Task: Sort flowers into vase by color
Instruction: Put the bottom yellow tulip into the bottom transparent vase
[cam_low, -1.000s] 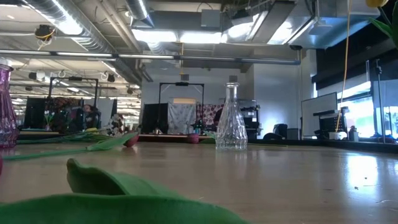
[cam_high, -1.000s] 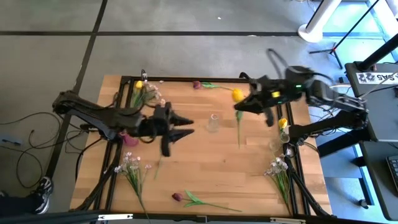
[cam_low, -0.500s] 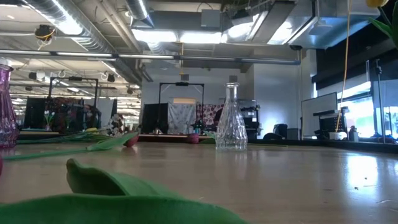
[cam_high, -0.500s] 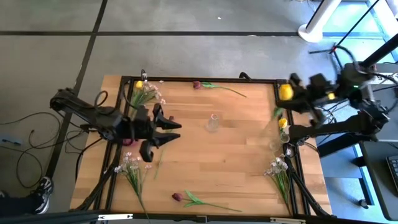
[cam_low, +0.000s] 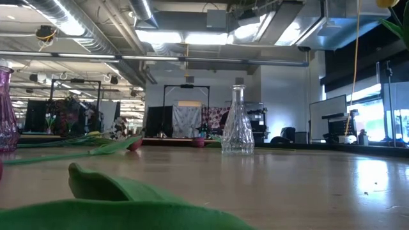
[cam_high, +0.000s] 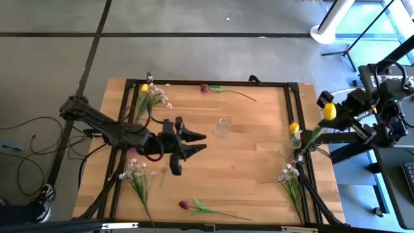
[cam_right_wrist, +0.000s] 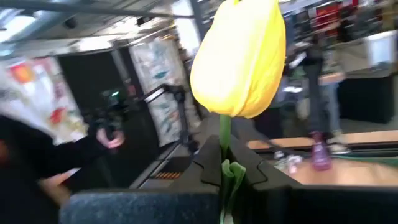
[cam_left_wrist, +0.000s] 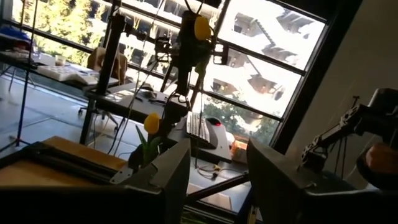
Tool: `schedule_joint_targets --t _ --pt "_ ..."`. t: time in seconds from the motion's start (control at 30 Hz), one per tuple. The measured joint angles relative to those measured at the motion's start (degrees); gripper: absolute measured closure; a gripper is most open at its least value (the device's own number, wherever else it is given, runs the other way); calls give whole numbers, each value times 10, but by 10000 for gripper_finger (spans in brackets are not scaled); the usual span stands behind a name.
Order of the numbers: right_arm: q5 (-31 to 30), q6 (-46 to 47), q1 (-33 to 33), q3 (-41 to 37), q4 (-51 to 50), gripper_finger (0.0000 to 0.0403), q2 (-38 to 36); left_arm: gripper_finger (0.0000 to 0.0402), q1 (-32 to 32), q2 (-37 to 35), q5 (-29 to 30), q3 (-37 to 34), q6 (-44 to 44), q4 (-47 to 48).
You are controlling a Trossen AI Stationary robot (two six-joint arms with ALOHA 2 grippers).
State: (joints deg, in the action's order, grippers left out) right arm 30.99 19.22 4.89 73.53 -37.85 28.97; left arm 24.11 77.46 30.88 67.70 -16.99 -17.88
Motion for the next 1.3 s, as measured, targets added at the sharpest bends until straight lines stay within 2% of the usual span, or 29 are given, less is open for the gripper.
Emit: schedule_joint_targets --t 0.13,0.2,0.47,0.53,0.77,1.0,1.13,1.23,1.3 --pt "46 -23 0 -15 -18 401 -32 248 -9 26 0 0 -9 -33" --pt "46 -65 0 -14 -55 401 -49 248 -10 35 0 0 -10 -47" --pt "-111 -196 0 62 -241 401 -65 248 -10 47 0 0 -22 -69" --pt "-143 -201 0 64 -267 401 -66 248 -11 47 0 0 -21 -75" --pt "-189 -209 0 23 -267 402 -85 248 -28 47 0 0 -38 -85" --pt "-189 -200 0 -38 -266 393 -107 248 -46 56 -1 0 -52 -85" --pt "-195 -197 0 -58 -308 385 -110 248 -50 59 -1 0 -68 -86" --pt "-210 -197 0 -56 -342 366 -98 248 -49 61 -2 0 -87 -83" --pt "-210 -195 0 -47 -370 339 -83 248 -48 61 -3 0 -104 -83"
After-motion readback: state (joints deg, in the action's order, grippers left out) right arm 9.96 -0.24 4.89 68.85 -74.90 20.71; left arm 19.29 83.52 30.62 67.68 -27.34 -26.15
